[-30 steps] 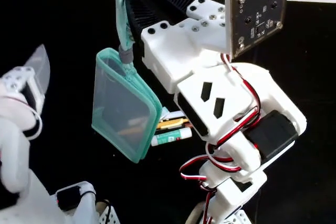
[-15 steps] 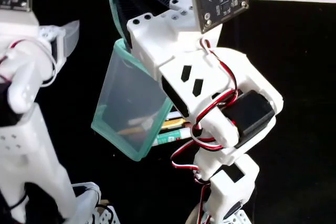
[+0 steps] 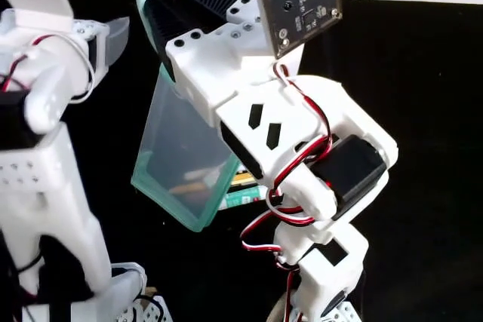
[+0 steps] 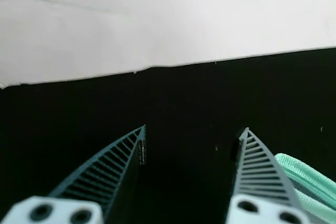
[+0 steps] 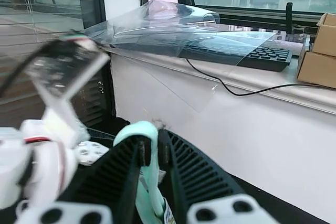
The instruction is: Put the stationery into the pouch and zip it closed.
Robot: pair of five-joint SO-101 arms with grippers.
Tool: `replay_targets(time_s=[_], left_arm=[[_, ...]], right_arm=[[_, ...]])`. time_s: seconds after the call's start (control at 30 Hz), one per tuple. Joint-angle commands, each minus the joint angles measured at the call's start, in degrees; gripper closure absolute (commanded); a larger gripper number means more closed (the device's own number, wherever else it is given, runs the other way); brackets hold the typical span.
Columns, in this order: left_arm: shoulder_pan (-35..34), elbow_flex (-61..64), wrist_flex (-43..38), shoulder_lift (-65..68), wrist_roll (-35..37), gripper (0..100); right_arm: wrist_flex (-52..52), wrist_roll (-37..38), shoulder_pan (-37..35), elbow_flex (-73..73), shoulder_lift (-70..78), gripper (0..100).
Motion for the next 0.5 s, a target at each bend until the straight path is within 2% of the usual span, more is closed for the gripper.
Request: replay_targets(time_s=[0.0, 0.33, 0.47], left_arm=[[0.7, -1.6, 0.3, 2.8, -0.3, 72], [3.9, -1.6, 1.8, 4.9, -2.4, 69], [5.9, -1.3, 3.3, 5.1, -6.1, 69]], right_arm=[[-0.9, -0.4, -0.6, -2.8, -0.1, 98.4], [0.2, -0.4, -0.7, -5.2, 0.0, 98.4], [0.3, -0.4, -0.7, -5.2, -0.1, 98.4]])
